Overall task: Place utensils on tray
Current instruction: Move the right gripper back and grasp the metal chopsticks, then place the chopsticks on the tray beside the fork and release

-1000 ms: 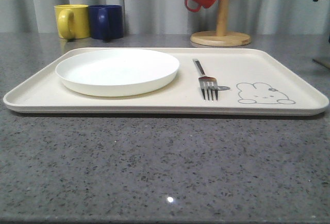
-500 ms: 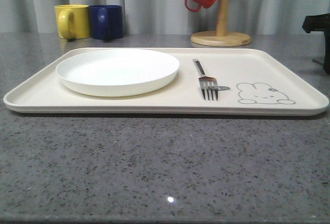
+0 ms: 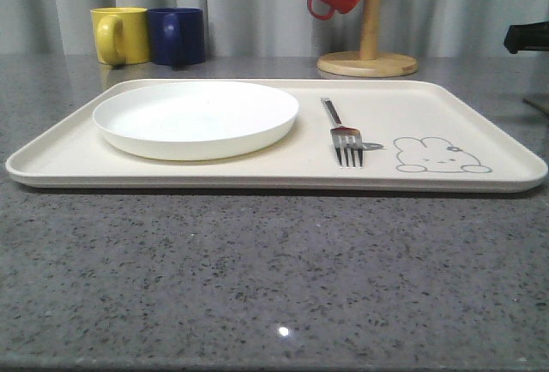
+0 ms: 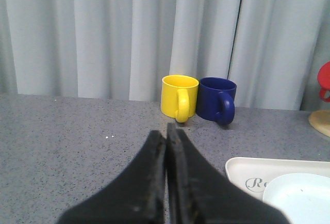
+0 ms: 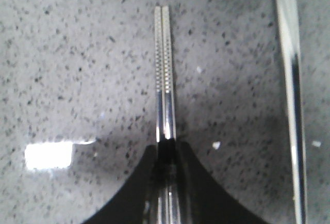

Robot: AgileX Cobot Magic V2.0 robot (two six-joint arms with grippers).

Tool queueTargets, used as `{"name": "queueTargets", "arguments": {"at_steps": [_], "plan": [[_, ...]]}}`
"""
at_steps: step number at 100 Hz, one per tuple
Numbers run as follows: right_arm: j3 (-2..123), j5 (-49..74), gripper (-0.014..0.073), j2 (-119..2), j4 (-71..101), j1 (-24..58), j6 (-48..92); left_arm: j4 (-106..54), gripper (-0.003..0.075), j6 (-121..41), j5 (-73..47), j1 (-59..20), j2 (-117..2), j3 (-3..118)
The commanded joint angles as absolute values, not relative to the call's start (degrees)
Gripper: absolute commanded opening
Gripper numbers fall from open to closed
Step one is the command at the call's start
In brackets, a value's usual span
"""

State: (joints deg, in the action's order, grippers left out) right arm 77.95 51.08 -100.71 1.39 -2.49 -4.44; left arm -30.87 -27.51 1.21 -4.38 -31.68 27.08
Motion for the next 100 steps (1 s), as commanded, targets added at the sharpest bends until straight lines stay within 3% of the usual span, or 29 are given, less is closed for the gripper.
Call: {"name": "queueTargets", "arguments": {"at_steps": [1,31,66,100], "plan": [[80.87,52.55,-0.0064,-96.19,2.86,-2.11,-4.41,-31.32,-0.0018,-27.47,5.26,-4.96,-31.73,28.64],[85.86,56.14,-0.0056,-90.03,3.17,6.53,-13.84,-31.32,-0.0018,-27.47,5.26,-4.96,-31.73,28.64],[85.8,52.94,-0.0056,-91.36,-4.51,21.63,-30.08,-31.32,-0.0018,-27.47,5.26,-4.96,-31.73,28.64],[85.8,51.46,-0.0056,-98.7,-8.59,24.45,-37.49,-31.32,-0.0018,-27.47,5.26,-4.96,-31.73,28.64]]}}
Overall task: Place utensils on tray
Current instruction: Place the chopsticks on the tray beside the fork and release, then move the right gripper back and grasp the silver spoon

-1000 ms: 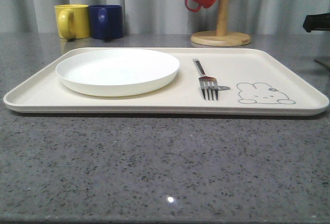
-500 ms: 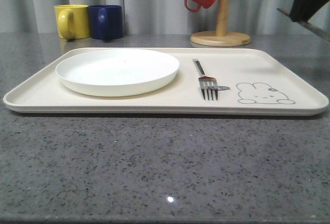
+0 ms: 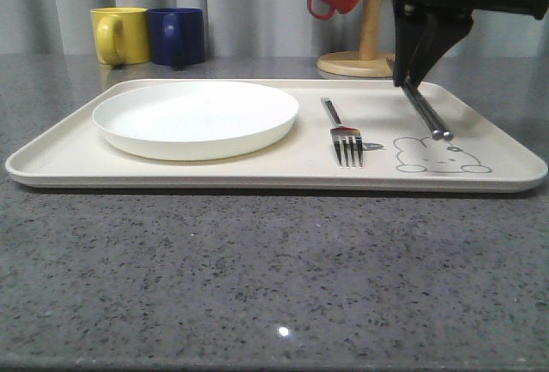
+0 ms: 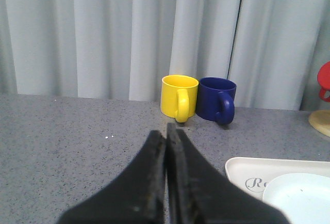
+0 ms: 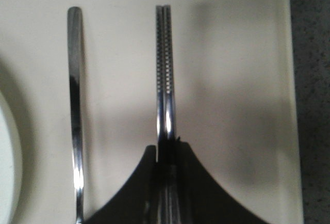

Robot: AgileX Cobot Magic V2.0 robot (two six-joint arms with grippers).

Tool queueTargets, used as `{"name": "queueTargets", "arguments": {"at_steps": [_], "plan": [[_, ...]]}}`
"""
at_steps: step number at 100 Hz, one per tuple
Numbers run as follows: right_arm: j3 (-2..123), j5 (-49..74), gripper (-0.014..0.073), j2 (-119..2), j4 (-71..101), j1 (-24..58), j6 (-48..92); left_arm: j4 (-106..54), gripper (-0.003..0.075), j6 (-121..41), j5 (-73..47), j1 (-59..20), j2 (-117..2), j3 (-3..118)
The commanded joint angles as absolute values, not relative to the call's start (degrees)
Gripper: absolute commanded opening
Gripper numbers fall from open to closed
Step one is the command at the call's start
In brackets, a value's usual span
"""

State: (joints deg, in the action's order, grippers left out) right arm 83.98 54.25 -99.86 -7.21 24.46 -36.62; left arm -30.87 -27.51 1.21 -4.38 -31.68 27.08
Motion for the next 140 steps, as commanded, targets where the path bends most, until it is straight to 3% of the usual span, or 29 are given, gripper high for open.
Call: {"name": "queueTargets", "arguments": {"at_steps": [1,31,57,69,101,140], "plan": [[85.8,51.32,-0.0056,-98.82,-8.53,24.45,-37.49,-31.32,-0.0018,-27.47,5.26,-4.96,-31.73,28.64],[85.8,50.47,-0.0031,-101.89,-7.2,24.45,-37.49,-31.32,-0.0018,-27.47,5.26,-4.96,-31.73,28.64],[85.8,50.47,0.0263,-101.89,-7.14,24.45,-37.49,-31.32,-0.0018,-27.47,5.26,-4.96,-31.73,28.64],[85.85,50.52,0.0335,-101.7,-7.14,24.45,-37.49,-31.32,-0.0018,-27.47,5.26,-4.96,-31.73,28.64],[85.86,51.79,0.0343,-94.85,-6.81,22.44,-27.52,-31.32,-0.0018,-27.47,5.26,-4.96,-31.73,28.64],[85.78,58.66,0.0343,-91.41,-3.08,1.68,-9.75,-31.32,-0.0018,-27.47,5.26,-4.96,-31.84,28.64]]}}
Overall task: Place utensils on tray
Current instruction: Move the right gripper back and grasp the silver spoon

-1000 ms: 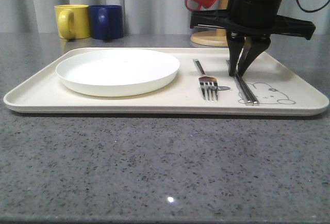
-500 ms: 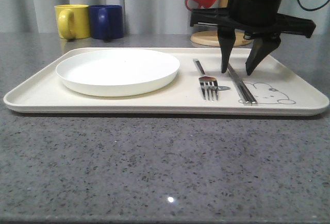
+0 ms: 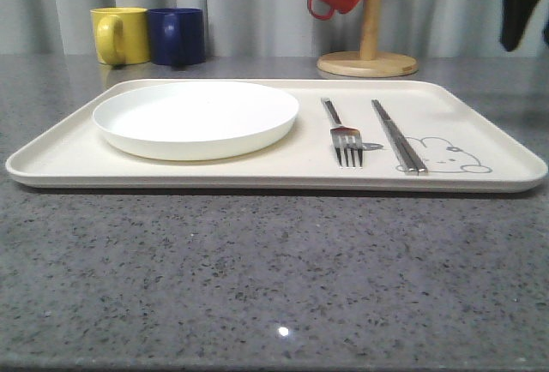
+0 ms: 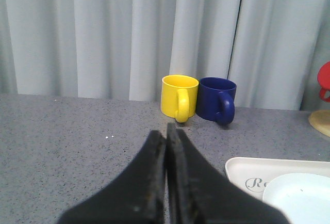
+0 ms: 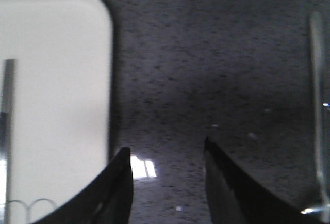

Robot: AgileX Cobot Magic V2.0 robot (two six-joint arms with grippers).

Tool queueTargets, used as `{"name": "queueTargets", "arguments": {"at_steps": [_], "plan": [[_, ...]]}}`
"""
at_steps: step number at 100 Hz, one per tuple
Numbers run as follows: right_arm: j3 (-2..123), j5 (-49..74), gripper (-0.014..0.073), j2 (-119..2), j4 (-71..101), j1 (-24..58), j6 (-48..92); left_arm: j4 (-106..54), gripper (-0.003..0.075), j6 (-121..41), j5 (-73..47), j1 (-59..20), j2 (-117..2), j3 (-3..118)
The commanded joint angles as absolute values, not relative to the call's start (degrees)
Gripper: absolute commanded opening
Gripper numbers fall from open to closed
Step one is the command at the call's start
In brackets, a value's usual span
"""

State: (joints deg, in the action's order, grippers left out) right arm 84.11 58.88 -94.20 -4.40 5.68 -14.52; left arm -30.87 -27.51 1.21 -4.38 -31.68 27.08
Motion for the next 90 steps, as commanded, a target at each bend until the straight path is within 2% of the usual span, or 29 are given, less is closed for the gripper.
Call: {"name": "queueTargets", "arguments": {"at_steps": [1,15,34,90], "plan": [[85.78,58.66,0.0343,-91.41,-2.92,0.89,-9.06,-31.32,-0.0018,-27.47,5.26,-4.96,-31.84,28.64],[85.78,58.51,0.0343,-92.03,0.7,-6.13,-2.45,-31.32,-0.0018,-27.47,5.26,-4.96,-31.84,28.64],[85.78,58.61,0.0343,-95.51,2.12,-11.29,1.18,-31.32,-0.0018,-27.47,5.26,-4.96,-31.84,28.64],[85.78,57.01,0.0343,-102.68,2.34,-12.0,1.54,-31.32,-0.0018,-27.47,5.26,-4.96,-31.84,28.64]]}}
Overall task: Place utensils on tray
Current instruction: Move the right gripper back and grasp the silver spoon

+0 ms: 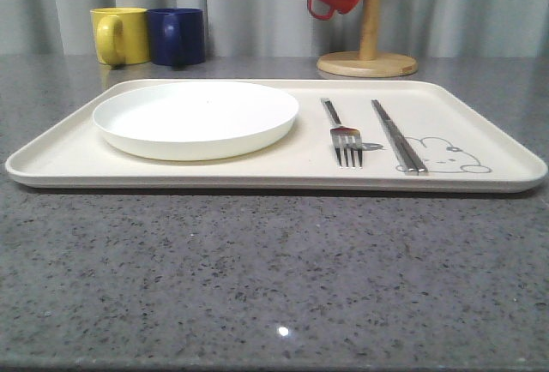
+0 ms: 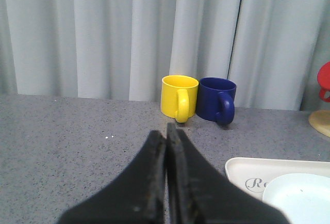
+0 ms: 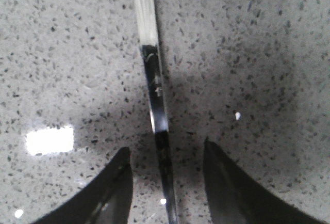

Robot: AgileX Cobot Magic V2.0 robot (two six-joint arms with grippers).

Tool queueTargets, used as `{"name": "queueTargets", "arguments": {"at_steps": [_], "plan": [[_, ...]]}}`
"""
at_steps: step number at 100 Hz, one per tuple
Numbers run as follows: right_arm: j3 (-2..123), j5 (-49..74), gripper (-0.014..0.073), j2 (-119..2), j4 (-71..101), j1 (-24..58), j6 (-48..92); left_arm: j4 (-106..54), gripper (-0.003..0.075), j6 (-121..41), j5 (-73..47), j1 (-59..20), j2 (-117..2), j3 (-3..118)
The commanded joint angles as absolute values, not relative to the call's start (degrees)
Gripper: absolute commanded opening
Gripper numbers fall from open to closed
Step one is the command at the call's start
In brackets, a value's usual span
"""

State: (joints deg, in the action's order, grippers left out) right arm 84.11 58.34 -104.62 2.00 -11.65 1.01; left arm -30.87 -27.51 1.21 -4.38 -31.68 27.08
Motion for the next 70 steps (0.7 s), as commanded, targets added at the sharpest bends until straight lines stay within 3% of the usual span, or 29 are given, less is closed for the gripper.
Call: {"name": "queueTargets", "arguments": {"at_steps": [1,13,20,42,70], "plan": [[85.78,57.0,0.0343,-102.75,2.44,-12.0,1.54,-31.32,-0.0018,-27.47,5.26,-4.96,-31.84,28.64],[85.78,57.34,0.0328,-103.55,2.44,-12.0,1.54,-31.32,-0.0018,-27.47,5.26,-4.96,-31.84,28.55],[85.78,57.34,0.0272,-103.64,2.44,-12.0,1.54,-31.32,-0.0018,-27.47,5.26,-4.96,-31.84,28.55],[85.78,57.79,-0.0032,-103.5,2.55,-12.0,1.54,-31.32,-0.0018,-27.47,5.26,-4.96,-31.95,28.55],[85.78,60.22,-0.0046,-97.48,3.53,-11.51,-1.38,-31.32,-0.0018,-27.47,5.26,-4.96,-31.95,28.55]]}}
